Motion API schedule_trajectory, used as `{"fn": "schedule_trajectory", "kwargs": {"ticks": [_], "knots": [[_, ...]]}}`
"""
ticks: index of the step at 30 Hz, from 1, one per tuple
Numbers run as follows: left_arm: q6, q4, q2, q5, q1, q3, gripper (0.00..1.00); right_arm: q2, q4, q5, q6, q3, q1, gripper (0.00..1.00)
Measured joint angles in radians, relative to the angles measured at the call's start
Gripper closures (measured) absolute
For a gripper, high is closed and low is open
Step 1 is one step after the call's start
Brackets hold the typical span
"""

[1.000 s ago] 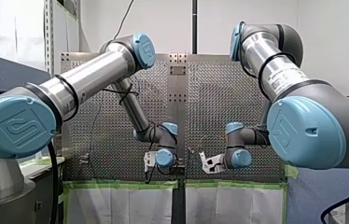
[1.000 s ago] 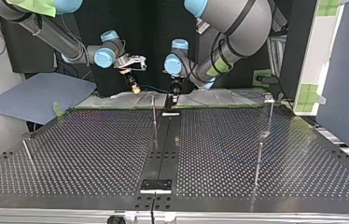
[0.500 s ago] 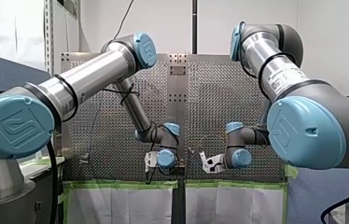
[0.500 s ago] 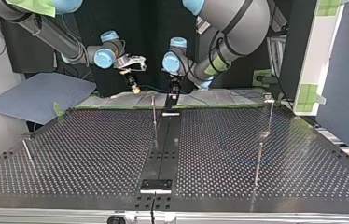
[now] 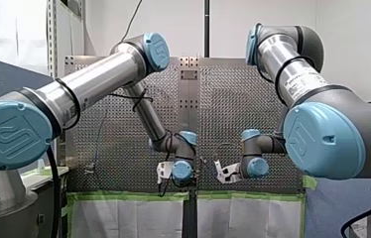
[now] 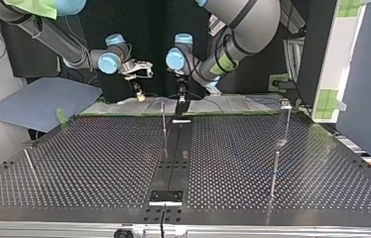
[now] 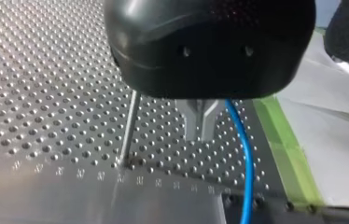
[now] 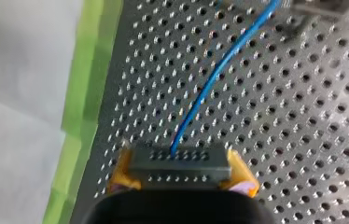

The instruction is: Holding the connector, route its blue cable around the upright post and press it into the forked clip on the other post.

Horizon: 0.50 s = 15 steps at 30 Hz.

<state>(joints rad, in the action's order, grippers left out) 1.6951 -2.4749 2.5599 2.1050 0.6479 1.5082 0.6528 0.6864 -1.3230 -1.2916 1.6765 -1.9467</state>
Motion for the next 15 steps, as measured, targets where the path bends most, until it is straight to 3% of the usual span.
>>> {"fn": "schedule_trajectory", "kwargs": {"ticks": [15], "knots": [[-0.013, 0.014, 0.000, 0.024, 0.021, -0.005, 1.00, 0.000, 0.000, 0.001, 0.000, 0.000, -0.001, 1.00]]}}
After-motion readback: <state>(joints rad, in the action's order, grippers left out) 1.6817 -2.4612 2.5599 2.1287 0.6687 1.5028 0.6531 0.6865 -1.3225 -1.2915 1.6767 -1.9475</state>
